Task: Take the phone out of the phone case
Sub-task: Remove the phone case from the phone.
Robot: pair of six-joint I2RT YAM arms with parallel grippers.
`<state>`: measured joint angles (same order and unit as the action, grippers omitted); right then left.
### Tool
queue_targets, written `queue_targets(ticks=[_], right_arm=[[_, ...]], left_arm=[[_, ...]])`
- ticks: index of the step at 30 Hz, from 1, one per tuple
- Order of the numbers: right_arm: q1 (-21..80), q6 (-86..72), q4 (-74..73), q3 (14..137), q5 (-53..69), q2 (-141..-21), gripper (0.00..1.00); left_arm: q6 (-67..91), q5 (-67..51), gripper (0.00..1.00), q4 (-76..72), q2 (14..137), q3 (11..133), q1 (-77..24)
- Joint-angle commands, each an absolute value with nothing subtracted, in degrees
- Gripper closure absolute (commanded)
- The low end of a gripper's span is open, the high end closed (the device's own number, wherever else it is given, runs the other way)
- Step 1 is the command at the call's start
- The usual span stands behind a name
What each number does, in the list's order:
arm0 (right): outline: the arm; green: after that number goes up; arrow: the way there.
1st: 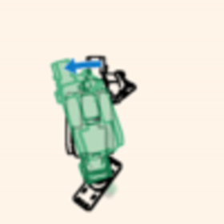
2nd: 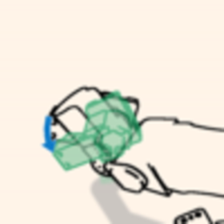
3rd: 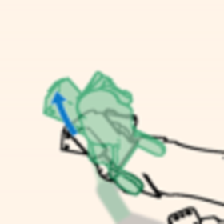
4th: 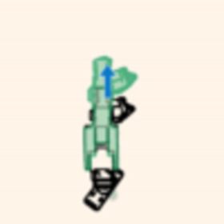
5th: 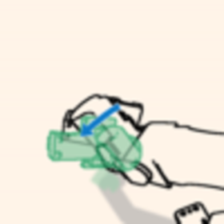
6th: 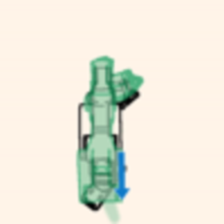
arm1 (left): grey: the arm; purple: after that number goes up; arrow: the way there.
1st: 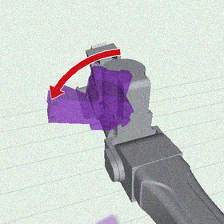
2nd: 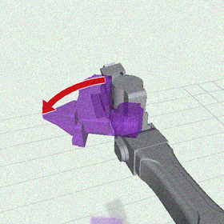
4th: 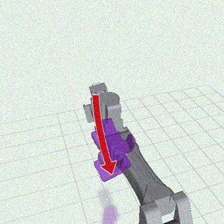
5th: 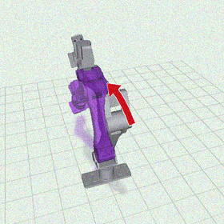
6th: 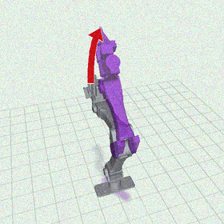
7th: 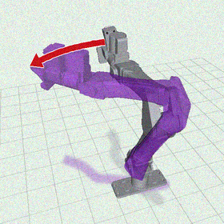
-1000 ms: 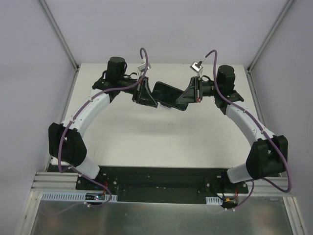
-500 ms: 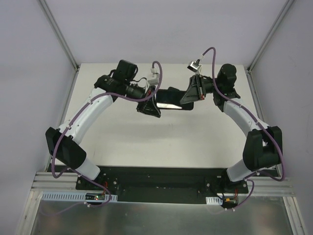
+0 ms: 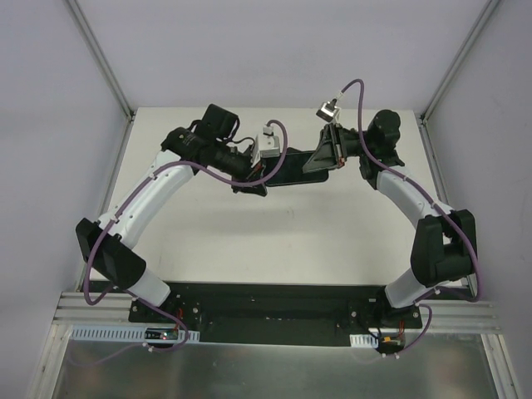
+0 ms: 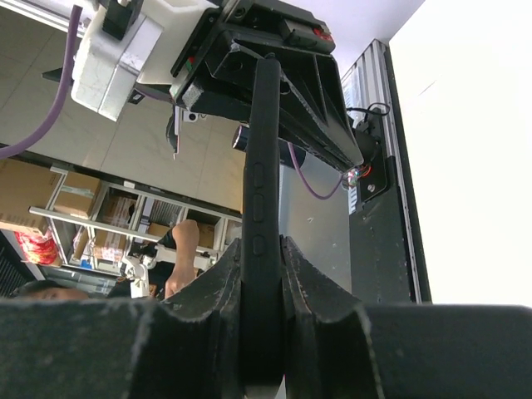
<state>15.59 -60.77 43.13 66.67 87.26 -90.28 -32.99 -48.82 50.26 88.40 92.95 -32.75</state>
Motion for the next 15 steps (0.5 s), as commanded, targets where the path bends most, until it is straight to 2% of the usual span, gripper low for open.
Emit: queue_targets(ticks=[1, 2, 3, 6, 9, 15], right_arm=[[19.78, -61.00, 49.40, 68.47, 74.09, -87.10, 1.00], [19.51, -60.30, 48.70, 68.47, 74.09, -86.66, 1.00], [19.16, -59.16, 47.39, 68.64, 74.18, -86.31, 1.00], [18.81, -55.82, 43.96, 69.08, 74.62, -85.43, 1.00], [18.63, -50.38, 38.52, 69.26, 75.32, -84.55, 1.00], [18.28, -34.40, 23.76, 71.10, 74.01, -83.14, 1.00]], left_arm=[[-31.22, -56.58, 1.00, 48.17, 90.79, 95.27, -33.15], [-30.16, -58.52, 1.00, 48.08, 90.70, 95.62, -31.57], [-29.19, -61.32, 0.95, 48.08, 90.53, 95.80, -29.55], [-28.13, -65.64, 0.66, 48.08, 89.04, 94.75, -24.89], [-27.25, -68.81, 0.48, 47.99, 87.11, 93.61, -20.67], [-19.53, -72.86, 0.36, 47.38, 86.13, 95.27, -15.74]])
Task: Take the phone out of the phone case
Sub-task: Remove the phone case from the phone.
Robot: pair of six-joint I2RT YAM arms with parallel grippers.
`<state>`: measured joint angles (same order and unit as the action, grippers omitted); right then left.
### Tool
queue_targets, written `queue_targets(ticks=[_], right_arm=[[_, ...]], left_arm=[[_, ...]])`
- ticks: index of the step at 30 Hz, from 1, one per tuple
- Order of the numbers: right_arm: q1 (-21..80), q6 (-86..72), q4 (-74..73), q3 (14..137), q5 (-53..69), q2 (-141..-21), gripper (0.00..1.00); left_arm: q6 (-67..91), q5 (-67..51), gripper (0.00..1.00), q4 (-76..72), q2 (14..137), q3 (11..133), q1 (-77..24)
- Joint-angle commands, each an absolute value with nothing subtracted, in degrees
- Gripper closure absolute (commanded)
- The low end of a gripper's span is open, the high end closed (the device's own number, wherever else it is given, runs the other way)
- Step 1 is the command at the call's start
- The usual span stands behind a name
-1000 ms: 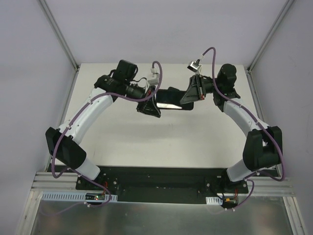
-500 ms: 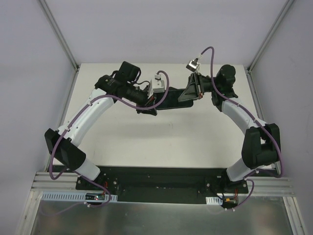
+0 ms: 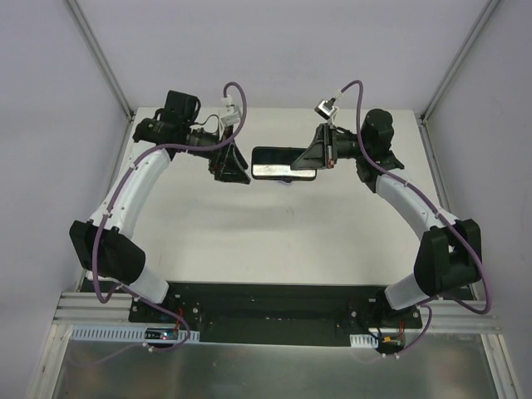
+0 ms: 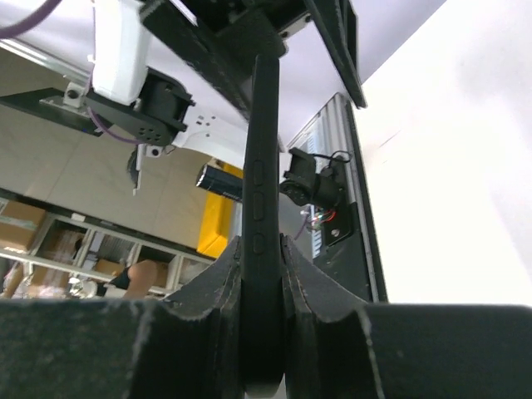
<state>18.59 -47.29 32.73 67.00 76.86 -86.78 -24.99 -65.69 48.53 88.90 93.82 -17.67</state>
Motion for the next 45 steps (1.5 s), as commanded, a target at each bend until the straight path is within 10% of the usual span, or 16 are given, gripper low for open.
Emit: queue_targets(ticks=[1, 14, 33, 37, 41, 45], right_arm=[[18.37, -31.67, 20.77, 71.71, 73.48, -83.06, 1.00], [20.30, -12.57, -4.75, 78.58, 67.59, -82.44, 1.00], [20.92, -10.72, -4.66, 77.43, 64.78, -82.09, 1.00], [21.00, -9.41, -6.05, 77.69, 64.43, -82.18, 1.00], [21.27, -3.18, -12.11, 78.31, 63.28, -82.00, 1.00], [22.67, 6.39, -20.28, 79.63, 61.70, -81.74, 0.75]], left_arm=[[-18.29, -73.82, 0.33, 47.11, 86.22, 95.62, -15.47], [21.78, -67.24, 0.24, 11.61, 89.82, 86.75, -16.08], [36.29, -70.40, 0.60, -8.51, 90.61, 78.40, -21.79], [39.37, -72.68, 0.95, -13.36, 91.32, 77.78, -22.32], [35.88, -74.35, 1.00, -10.74, 91.41, 79.80, -22.15], [25.43, -74.27, 1.00, 1.81, 90.88, 82.96, -22.24]])
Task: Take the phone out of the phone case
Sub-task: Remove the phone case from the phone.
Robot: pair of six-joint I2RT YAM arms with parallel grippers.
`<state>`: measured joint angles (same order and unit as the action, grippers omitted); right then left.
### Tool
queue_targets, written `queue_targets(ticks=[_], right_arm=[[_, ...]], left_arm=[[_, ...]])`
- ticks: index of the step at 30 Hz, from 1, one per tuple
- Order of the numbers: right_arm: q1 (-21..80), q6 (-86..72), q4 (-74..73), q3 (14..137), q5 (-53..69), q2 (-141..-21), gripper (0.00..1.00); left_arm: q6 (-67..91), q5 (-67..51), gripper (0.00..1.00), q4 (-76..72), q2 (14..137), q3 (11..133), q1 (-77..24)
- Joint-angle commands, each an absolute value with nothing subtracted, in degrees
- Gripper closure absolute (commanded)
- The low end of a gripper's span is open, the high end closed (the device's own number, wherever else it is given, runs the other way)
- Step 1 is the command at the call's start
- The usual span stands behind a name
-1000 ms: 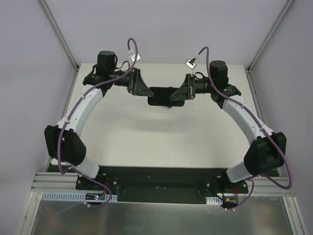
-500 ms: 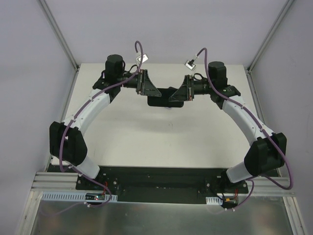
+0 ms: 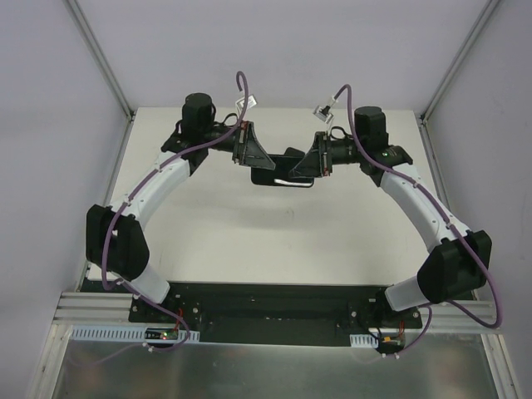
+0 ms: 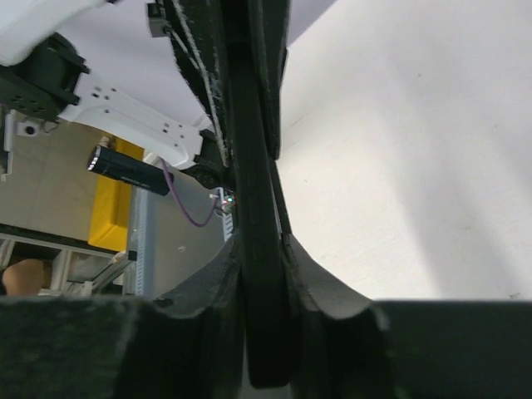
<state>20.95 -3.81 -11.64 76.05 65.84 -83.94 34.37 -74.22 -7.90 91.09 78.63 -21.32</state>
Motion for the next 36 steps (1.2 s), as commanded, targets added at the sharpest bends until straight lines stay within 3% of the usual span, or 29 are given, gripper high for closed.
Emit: queue_targets(ticks=[1, 4, 13, 25, 36], right_arm=[[23.20, 8.16, -22.91, 79.89, 61.26, -81.83, 0.70], [24.17, 14.75, -29.42, 81.47, 59.77, -82.09, 0.56], [27.86, 33.82, -45.60, 86.13, 53.27, -83.32, 0.35], [32.07, 44.56, -54.23, 88.77, 54.49, -87.71, 0.34], [33.84, 41.05, -47.99, 83.59, 56.51, -87.10, 0.39]], left_arm=[[21.66, -74.44, 1.00, 4.46, 90.88, 83.75, -22.24], [9.54, -73.83, 1.00, 18.15, 91.32, 88.23, -22.24], [-21.42, -63.91, 1.00, 49.72, 90.44, 95.36, -26.27], [-28.21, -59.68, 1.00, 55.90, 86.93, 95.98, -29.27], [-26.99, -61.70, 1.00, 55.90, 87.01, 97.82, -29.44]])
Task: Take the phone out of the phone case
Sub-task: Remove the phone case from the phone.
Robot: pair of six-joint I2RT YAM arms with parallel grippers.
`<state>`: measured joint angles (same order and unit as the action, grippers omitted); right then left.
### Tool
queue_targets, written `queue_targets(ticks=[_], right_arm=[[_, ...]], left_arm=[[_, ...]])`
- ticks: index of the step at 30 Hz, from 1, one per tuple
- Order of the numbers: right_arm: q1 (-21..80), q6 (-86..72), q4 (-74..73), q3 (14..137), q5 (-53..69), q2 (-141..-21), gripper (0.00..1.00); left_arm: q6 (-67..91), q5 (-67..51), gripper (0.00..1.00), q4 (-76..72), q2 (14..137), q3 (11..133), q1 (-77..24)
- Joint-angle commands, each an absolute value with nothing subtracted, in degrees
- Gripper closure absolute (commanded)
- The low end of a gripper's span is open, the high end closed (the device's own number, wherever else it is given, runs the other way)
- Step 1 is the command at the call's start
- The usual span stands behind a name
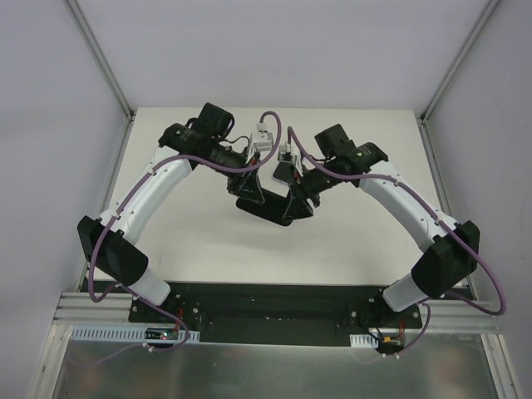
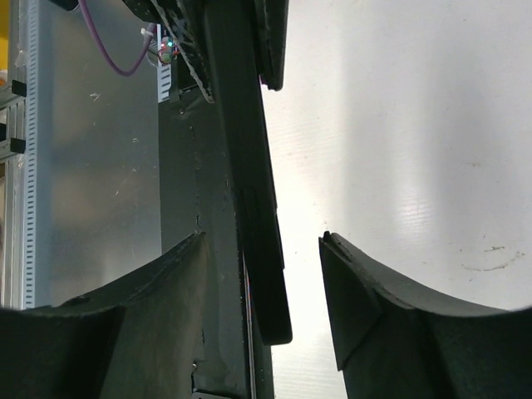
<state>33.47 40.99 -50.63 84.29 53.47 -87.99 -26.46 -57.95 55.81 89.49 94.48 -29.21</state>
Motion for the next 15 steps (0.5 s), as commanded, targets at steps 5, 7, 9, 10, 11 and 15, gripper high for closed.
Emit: queue_targets(ticks=[5, 7, 9, 10, 11, 15], right_arm=[[34.19, 39.20, -45.36, 82.18, 57.39, -87.54, 0.44], [34.36, 38.85, -45.00, 82.18, 58.01, -88.06, 0.49], [34.63, 38.58, -44.82, 82.18, 58.18, -88.50, 0.58], [34.72, 38.41, -44.82, 82.26, 58.53, -88.68, 0.67], [34.89, 38.32, -44.82, 82.44, 58.62, -88.94, 0.78], [34.80, 36.48, -44.65, 82.88, 58.89, -89.12, 1.00]], left_arm=[[-26.19, -63.28, 1.00, 55.99, 87.54, 98.70, -29.44], [-26.02, -63.72, 1.00, 55.90, 87.63, 98.79, -29.44], [-25.84, -63.98, 1.00, 55.90, 87.89, 98.70, -29.36], [-25.84, -64.07, 1.00, 55.90, 88.06, 98.70, -29.44], [-25.75, -64.16, 1.00, 55.90, 88.24, 98.53, -29.44], [-24.96, -64.86, 1.00, 55.72, 89.12, 98.44, -29.44]])
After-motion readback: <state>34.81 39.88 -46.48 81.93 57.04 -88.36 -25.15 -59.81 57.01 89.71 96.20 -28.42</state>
